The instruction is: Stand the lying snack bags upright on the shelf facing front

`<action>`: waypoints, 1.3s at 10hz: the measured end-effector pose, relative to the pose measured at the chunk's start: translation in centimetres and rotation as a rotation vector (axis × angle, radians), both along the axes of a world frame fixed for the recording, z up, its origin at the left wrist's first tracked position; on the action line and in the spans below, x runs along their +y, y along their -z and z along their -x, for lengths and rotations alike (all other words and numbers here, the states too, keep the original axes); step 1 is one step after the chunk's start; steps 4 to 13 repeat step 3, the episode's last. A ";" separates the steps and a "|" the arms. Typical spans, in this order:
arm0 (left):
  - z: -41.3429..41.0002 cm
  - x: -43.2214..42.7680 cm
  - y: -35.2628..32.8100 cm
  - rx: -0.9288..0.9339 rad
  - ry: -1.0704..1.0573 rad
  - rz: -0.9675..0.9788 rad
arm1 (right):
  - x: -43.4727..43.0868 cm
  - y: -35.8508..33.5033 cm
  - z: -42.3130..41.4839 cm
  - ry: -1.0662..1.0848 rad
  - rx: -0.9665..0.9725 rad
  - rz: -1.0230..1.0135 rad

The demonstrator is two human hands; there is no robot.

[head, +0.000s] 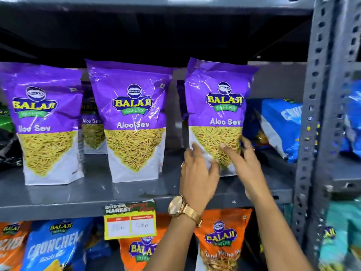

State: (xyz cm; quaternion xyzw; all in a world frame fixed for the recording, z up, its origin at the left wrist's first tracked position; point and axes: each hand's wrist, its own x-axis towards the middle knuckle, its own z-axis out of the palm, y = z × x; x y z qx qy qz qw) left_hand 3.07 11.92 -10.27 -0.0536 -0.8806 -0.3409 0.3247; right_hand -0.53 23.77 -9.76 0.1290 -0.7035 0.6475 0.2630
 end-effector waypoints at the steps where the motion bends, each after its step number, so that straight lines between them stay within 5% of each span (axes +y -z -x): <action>1: 0.4 -0.1 0.1 -0.006 -0.036 -0.027 | -0.1 0.0 0.0 -0.035 -0.003 -0.058; 3: -0.2 -0.5 -0.4 -0.044 -0.057 0.005 | -0.4 -0.1 -1.3 0.102 0.123 -0.007; 13: -0.2 -0.5 -0.4 -0.044 -0.057 0.005 | -0.4 -0.1 -1.3 0.102 0.123 -0.007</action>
